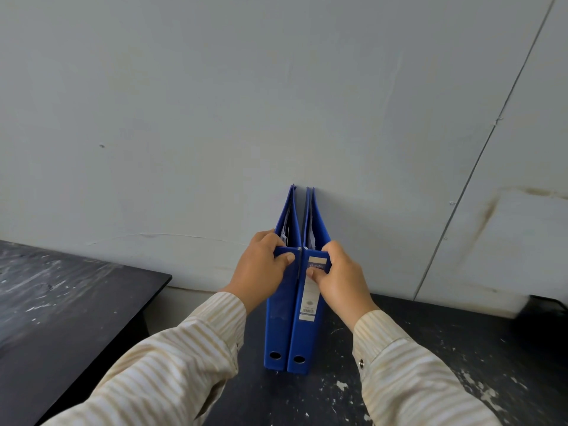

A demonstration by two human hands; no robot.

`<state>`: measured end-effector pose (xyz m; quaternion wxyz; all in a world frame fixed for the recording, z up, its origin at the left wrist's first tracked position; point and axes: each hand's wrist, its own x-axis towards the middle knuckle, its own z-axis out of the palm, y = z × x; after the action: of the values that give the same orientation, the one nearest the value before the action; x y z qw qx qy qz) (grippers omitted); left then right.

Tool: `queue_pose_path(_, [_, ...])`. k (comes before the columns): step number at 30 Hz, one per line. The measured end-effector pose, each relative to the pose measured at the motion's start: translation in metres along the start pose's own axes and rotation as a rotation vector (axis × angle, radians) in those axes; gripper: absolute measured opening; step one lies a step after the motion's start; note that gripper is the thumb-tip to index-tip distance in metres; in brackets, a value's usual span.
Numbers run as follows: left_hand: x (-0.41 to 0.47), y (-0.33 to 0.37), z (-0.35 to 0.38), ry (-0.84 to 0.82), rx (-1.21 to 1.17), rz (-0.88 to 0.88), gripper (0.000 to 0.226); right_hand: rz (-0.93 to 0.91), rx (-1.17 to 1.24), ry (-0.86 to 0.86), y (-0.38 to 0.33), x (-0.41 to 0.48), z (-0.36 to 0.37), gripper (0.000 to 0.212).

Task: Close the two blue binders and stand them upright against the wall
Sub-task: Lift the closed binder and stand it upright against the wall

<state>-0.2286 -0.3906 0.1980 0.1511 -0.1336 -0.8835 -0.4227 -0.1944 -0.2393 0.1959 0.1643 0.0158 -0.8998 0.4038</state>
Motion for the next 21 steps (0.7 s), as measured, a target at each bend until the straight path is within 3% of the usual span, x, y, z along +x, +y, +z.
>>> queue_pose_path(9, [-0.0047,-0.0014,0.0001,-0.038,-0.042,0.029,0.01,-0.031,-0.002,0.029,0.0041,-0.0011,0.0047,0.024])
queue_pose_path(21, [-0.0089,0.0003,-0.0026,-0.07,-0.036,0.046,0.056,-0.071,-0.013,0.044,-0.003,-0.0054,0.0002,0.051])
